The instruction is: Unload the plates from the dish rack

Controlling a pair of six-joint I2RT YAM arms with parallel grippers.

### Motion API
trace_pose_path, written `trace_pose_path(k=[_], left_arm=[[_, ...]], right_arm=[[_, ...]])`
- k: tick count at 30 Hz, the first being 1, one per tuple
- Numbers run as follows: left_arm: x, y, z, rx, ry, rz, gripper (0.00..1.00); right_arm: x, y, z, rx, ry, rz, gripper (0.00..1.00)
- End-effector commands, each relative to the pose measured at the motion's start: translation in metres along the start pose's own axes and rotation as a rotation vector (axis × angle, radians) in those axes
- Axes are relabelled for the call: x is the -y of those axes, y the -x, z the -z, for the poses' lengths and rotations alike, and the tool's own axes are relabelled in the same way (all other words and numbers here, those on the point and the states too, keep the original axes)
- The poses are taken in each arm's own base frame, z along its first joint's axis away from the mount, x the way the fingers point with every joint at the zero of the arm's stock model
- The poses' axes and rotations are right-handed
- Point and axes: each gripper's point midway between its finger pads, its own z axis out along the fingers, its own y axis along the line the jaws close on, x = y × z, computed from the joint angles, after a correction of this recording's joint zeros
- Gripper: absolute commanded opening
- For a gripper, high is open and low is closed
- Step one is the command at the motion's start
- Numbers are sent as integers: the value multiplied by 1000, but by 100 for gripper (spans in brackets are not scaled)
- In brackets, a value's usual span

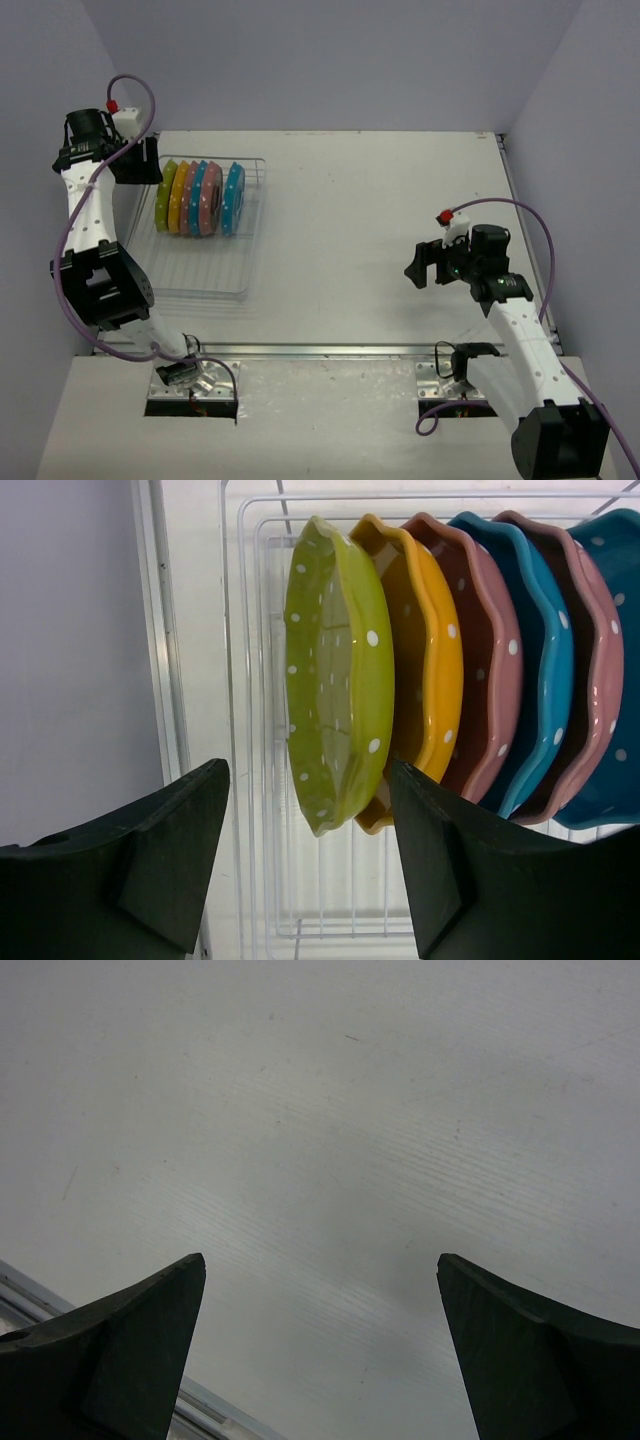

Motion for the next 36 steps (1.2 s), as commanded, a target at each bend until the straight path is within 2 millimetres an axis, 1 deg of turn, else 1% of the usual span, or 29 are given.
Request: trace_pose_path(k=[1, 5, 8, 16, 21, 23, 26, 31, 36], left_arm=[[-2, 6, 1, 32, -15, -53, 62], [-1, -6, -10, 3, -34, -54, 60], [1, -20, -22, -35, -54, -48, 60], [4, -39, -41, -90, -90, -34, 58], [-3, -53, -53, -115, -53, -37, 54], [-9, -54, -54, -111, -9, -42, 52], [-13, -49, -56, -69, 53, -54, 49], [-5, -43, -60, -35, 68, -82, 44], [2, -49, -70, -57, 39, -75, 40]], right_arm=[[-2, 23, 4, 54, 13, 29, 99], [-2, 23, 4, 53, 13, 29, 99], [-2, 21, 4, 50, 11, 28, 99], [-3, 20, 2, 48, 18, 22, 99], [-2, 18, 1, 45, 18, 18, 99], [-2, 18, 1, 46, 16, 18, 99], [-2, 17, 0, 41, 19, 14, 99], [-2, 17, -1, 34, 23, 7, 99], [-2, 17, -2, 31, 25, 5, 99]])
